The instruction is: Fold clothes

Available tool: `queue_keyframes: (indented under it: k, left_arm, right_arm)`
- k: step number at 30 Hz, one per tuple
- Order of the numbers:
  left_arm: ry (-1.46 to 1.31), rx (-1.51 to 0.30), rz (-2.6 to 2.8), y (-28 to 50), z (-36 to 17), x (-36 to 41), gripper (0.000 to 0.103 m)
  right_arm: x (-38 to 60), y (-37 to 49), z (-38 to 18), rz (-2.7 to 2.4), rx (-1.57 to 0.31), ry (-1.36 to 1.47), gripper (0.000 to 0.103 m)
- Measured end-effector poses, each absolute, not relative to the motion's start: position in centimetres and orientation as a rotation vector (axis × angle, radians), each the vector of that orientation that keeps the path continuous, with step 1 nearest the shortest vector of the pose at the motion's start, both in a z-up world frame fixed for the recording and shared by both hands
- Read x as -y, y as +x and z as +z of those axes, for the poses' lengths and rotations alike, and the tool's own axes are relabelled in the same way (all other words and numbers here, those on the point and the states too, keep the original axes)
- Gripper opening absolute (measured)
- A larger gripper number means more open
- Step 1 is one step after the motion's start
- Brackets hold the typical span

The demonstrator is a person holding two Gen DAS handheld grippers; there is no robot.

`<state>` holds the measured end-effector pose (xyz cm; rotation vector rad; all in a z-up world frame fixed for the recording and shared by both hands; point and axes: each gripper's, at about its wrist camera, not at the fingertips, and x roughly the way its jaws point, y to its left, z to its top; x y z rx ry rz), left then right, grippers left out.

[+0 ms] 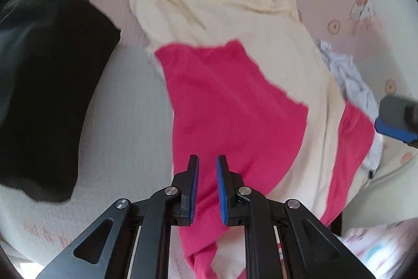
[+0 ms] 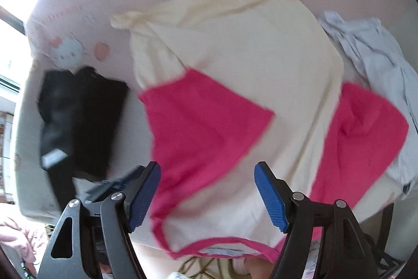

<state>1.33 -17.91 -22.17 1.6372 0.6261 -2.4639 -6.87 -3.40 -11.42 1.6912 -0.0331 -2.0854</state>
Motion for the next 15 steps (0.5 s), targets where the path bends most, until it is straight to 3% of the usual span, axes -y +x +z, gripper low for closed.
queue_keyframes:
  k: [4, 15]
  left_arm:
    - [1.609, -0.711, -2.453, -0.2, -21.9, 19.4, 0.012]
    - [1.509, -1.055, -2.369, -3.5, -23.9, 23.7, 0.012]
  right_arm:
    - [5.1, -9.7, -11.2, -2.109, 0.048, 1.644, 0.08]
    - [7.4, -14.3, -17.3, -1.995, 0.061, 1.682, 0.08]
